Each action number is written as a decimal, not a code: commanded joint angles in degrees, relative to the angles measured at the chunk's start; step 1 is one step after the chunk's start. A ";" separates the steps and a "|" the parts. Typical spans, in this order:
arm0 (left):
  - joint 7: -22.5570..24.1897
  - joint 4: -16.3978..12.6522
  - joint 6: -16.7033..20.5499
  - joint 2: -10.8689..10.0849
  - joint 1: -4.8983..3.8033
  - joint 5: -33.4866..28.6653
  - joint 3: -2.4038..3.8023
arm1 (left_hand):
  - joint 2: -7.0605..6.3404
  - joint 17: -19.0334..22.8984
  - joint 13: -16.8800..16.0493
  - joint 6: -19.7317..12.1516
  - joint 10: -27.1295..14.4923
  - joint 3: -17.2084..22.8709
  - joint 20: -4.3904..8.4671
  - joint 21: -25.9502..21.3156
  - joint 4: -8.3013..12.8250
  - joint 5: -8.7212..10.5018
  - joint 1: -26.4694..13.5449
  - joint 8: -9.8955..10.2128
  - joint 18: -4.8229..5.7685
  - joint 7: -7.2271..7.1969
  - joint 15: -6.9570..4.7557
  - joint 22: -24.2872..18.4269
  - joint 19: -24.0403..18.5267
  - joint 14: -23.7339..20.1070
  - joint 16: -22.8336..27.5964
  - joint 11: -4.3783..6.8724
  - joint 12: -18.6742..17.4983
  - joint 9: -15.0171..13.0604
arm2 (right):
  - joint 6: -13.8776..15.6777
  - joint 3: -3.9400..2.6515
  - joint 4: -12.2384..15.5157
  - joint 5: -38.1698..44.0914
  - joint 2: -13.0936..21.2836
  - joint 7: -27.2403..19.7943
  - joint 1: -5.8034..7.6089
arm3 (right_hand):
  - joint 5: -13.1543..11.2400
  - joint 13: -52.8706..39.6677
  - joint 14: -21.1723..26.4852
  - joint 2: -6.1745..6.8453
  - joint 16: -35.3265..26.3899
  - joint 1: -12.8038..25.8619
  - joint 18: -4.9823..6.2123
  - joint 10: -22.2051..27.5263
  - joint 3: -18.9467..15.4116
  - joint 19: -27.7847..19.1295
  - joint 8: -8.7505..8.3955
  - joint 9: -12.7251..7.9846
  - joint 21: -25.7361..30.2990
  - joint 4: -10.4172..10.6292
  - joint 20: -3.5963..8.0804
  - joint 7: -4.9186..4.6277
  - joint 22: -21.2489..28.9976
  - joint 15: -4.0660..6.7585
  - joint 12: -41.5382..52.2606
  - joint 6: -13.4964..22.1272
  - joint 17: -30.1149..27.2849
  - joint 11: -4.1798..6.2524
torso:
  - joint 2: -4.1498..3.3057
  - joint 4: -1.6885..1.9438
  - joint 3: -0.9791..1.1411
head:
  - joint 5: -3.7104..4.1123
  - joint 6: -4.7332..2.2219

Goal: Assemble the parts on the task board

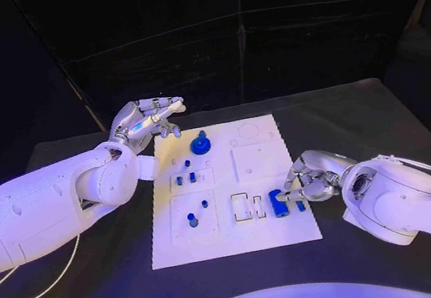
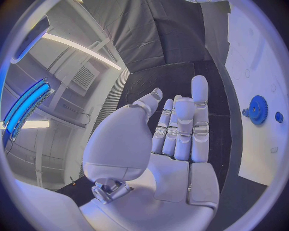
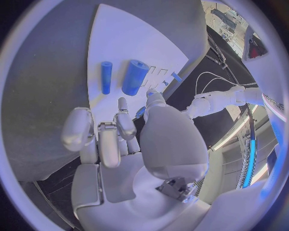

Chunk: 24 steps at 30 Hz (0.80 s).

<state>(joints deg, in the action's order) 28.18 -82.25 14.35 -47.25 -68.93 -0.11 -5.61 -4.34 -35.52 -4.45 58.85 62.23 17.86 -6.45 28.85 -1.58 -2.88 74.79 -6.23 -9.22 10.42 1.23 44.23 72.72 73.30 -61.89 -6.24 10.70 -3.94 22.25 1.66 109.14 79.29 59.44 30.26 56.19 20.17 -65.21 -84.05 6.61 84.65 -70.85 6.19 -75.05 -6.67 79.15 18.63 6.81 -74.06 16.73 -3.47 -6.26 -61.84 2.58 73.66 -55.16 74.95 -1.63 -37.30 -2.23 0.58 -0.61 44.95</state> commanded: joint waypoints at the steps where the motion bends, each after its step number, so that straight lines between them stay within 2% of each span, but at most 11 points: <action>1: 0.28 -0.10 -0.70 -0.04 -0.08 -0.09 0.04 | 0.39 0.10 0.04 -0.35 -0.33 -0.21 -0.39 -0.20 -0.01 0.08 0.32 -0.28 -1.13 -0.05 0.09 -0.05 -0.10 -0.32 -0.23 -0.13 0.29 0.00 | -1.34 -0.01 0.20 1.91 -0.35 1.82 -0.28 | -0.25 -0.29 -3.56 0.24 0.25 0.50 -0.68 -0.48 -0.50 0.40 0.41 0.10 -0.22 0.02 -0.12 -0.08 -0.11 -0.04 0.37 0.51 0.62 -0.09 | -0.05 -0.21 0.05 | -0.14 0.07; 6: 0.32 -0.11 -0.70 -0.09 -0.08 -0.09 0.03 | 0.39 0.10 0.04 -0.35 -0.33 -0.21 -0.39 -0.20 -0.01 0.08 0.32 -0.28 -1.13 -0.05 0.09 -0.05 -0.10 -0.32 -0.23 -0.13 0.29 0.00 | -2.42 0.00 -0.22 1.98 -0.89 2.12 -0.63 | -0.30 -0.54 -3.59 0.14 0.33 0.53 -0.72 -0.60 -0.63 0.47 0.58 0.13 -0.33 0.02 -0.12 -0.06 -0.30 -0.04 0.52 0.48 0.81 -0.07 | -0.06 -0.07 -0.13 | 0.22 0.11; 11: 0.35 -0.12 -0.73 -0.14 -0.08 -0.09 0.03 | 0.39 0.10 0.04 -0.35 -0.33 -0.21 -0.39 -0.20 -0.01 0.08 0.32 -0.28 -1.13 -0.05 0.09 -0.05 -0.10 -0.32 -0.23 -0.13 0.29 0.00 | -3.65 0.01 -1.10 2.01 -1.59 2.51 -0.90 | -0.36 -0.74 -3.63 -0.22 0.45 0.57 -0.76 -0.65 -0.84 0.54 1.00 0.21 -0.49 0.01 -0.12 0.02 -0.54 -0.02 0.61 0.35 1.13 -0.02 | -0.12 0.04 -0.04 | 0.19 0.18; 24: 0.37 -0.23 -0.77 -0.24 -0.08 -0.09 0.02 | 0.39 0.10 0.04 -0.35 -0.33 -0.21 -0.39 -0.20 -0.01 0.08 0.32 -0.28 -1.13 -0.05 0.09 -0.05 -0.10 -0.32 -0.23 -0.13 0.29 0.00 | -4.69 0.01 -3.65 1.99 -4.37 2.88 -1.99 | -0.32 -0.98 -3.66 -0.86 0.56 0.38 -0.78 -0.68 -0.95 0.55 1.44 0.27 -0.59 -0.04 -0.10 0.08 -0.68 0.02 0.69 0.37 1.41 0.03 | -0.16 -0.03 -0.12 | 0.04 0.37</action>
<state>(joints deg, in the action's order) 28.17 -82.33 14.24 -47.45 -68.93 -0.11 -5.63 -4.34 -35.52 -4.45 58.85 62.23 17.86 -6.45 28.85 -1.58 -2.88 74.79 -6.23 -9.22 10.42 1.23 44.24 72.72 73.31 -61.89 -6.24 10.70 -3.94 19.17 1.43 105.88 81.09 55.22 32.53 54.47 20.17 -66.18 -84.05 6.21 84.86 -70.46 6.21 -75.45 -7.29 79.35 20.23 7.29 -74.29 16.71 -3.67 -6.16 -62.49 2.58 74.23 -55.30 74.93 -1.63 -37.43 -2.25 0.49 -0.59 45.26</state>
